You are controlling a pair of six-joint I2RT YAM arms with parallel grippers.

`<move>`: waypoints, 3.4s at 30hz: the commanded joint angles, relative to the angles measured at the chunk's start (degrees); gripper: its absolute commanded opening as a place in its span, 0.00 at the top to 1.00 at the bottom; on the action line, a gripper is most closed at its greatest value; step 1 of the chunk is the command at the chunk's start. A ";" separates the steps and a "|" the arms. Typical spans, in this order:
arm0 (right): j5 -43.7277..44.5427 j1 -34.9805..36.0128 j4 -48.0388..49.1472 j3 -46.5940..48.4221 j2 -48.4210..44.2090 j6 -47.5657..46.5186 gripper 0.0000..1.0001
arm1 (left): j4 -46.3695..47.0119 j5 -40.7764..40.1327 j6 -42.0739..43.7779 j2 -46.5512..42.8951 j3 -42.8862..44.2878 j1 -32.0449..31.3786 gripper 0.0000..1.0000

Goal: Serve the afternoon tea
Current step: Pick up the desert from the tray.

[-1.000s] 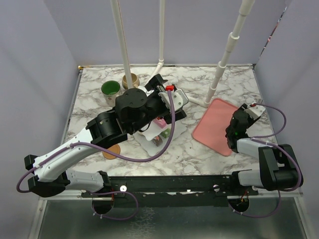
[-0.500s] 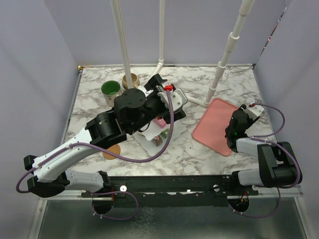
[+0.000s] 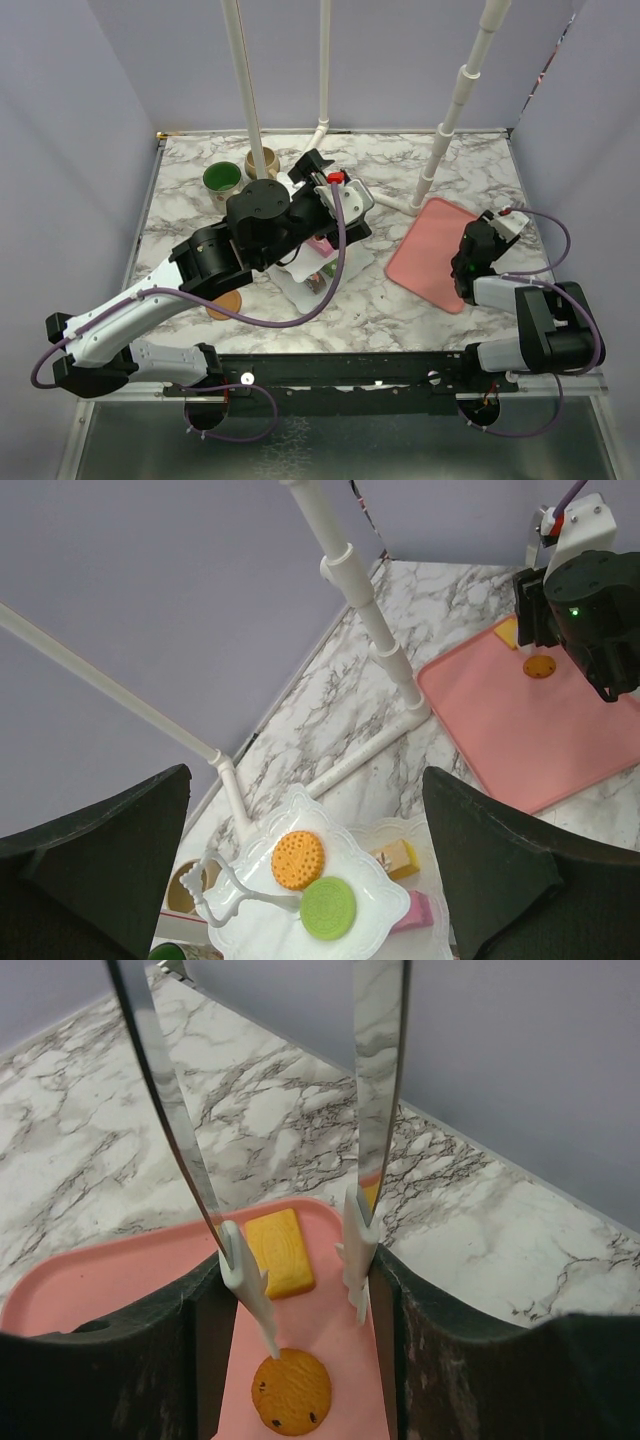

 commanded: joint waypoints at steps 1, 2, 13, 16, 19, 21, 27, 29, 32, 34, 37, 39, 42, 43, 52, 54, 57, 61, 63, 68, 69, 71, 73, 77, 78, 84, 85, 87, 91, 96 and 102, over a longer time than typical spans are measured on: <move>1.80 -0.31 0.20 2.67 2.33 1.11 0.46 | 0.92 -0.98 -0.44 -1.39 -0.40 0.22 0.01; 1.68 -0.35 0.44 2.51 2.41 1.01 0.46 | 0.92 -0.99 -0.44 -1.39 -0.45 0.22 0.01; -7.98 -0.36 -2.85 -2.47 -5.81 2.70 0.46 | 0.90 -0.65 -0.26 -1.34 -1.01 0.22 0.01; -11.44 -0.35 -2.80 -3.01 -6.66 1.69 0.46 | 0.91 -0.60 -0.44 -1.61 -1.04 0.22 0.01; -13.68 -0.32 -2.28 -3.84 -7.42 0.66 0.46 | 0.94 -0.77 -0.53 -1.83 -1.01 0.22 0.01; -15.43 -0.24 -2.35 -4.11 -7.62 -0.48 0.45 | 0.90 -0.78 -0.61 -1.94 -1.02 0.22 0.01; -14.92 -0.18 -4.54 -4.40 -7.90 -1.54 0.44 | 0.97 -0.60 -0.92 -2.04 -0.50 0.22 0.01; -14.46 -0.18 -4.86 -4.50 -8.24 -2.05 0.44 | 0.90 -0.51 -0.95 -2.05 -0.49 0.22 0.01; -13.43 -0.08 -7.66 -4.15 -9.06 -2.21 0.44 | 0.90 -0.41 -0.97 -2.15 -0.40 0.22 0.01; -13.88 0.23 -8.03 -4.35 -9.55 -2.33 0.43 | 0.92 -0.50 -0.97 -2.22 -0.32 0.22 0.01; -14.04 0.89 -8.54 -4.12 -9.49 -2.56 0.43 | 0.90 -0.49 -0.97 -2.28 -0.40 0.22 0.01; -13.94 1.34 -9.53 -4.02 -9.79 -2.61 0.43 | 0.91 -0.49 -0.99 -2.28 -0.27 0.22 0.01; -14.11 1.73 -11.24 -4.38 -11.05 -2.37 0.44 | 0.94 -0.46 -0.90 -2.20 -0.06 0.22 0.01; -14.26 1.81 -11.58 -4.60 -11.61 -2.27 0.44 | 0.94 -0.46 -0.88 -2.18 0.01 0.22 0.01; -13.72 2.94 -14.56 -3.87 -11.88 -2.48 0.48 | 0.98 -0.29 -0.79 -2.33 0.50 0.22 0.01; -13.21 2.99 -15.16 -3.55 -11.65 -2.44 0.49 | 0.98 -0.33 -0.79 -2.43 0.56 0.22 0.01; -13.23 3.14 -15.50 -2.96 -10.78 -2.91 0.51 | 0.98 -0.33 -0.69 -2.76 0.39 0.22 0.01; -11.73 3.50 -17.55 -1.48 -9.56 -2.94 0.54 | 0.98 -0.34 -0.41 -2.96 0.63 0.22 0.01; -11.75 3.60 -16.94 -1.95 -10.09 -3.20 0.56 | 0.98 -0.49 -0.20 -2.96 0.90 0.22 0.01; -12.09 3.82 -15.28 -2.99 -11.68 -3.48 0.62 | 0.88 -0.77 -0.24 -3.01 1.17 0.22 0.01; -12.32 3.96 -15.15 -2.94 -12.39 -3.60 0.63 | 0.77 -0.78 -0.24 -3.11 1.18 0.22 0.01; -12.68 4.30 -15.36 -2.42 -13.93 -4.28 0.63 | 0.60 -0.90 -0.26 -2.99 1.33 0.22 0.01; -13.39 4.58 -16.32 -1.49 -16.09 -4.60 0.63 | 0.47 -1.10 -0.27 -2.81 1.38 0.28 0.01; -14.84 7.74 -19.99 1.40 -21.98 -5.41 0.63 | 0.39 -1.66 -0.44 -2.55 1.35 0.38 0.01; -15.01 9.40 -21.31 2.32 -23.58 -5.92 0.63 | 0.37 -1.99 -0.52 -2.47 1.39 0.39 0.01; -10.91 25.31 -28.44 8.33 -31.76 -7.92 0.64 | 0.37 -4.12 -2.15 -1.73 1.89 1.79 0.01; -9.60 28.95 -28.79 9.58 -32.06 -8.49 0.64 | 0.37 -4.30 -2.31 -1.68 1.82 2.14 0.01; -6.85 36.99 -28.69 12.93 -30.97 -10.34 0.65 | 0.37 -4.61 -2.69 -1.71 1.74 2.77 0.01; -3.95 48.64 -23.72 20.63 -24.80 -19.25 0.65 | 0.37 -5.31 -3.08 -2.08 1.97 3.62 0.01; -7.23 54.87 -19.52 31.72 -17.06 -25.49 0.65 | 0.39 -6.09 -3.16 -2.96 2.22 3.73 0.01; -9.23 57.87 -19.29 37.75 -14.53 -28.16 0.65 | 0.28 -5.90 -3.55 -4.67 1.59 3.73 0.01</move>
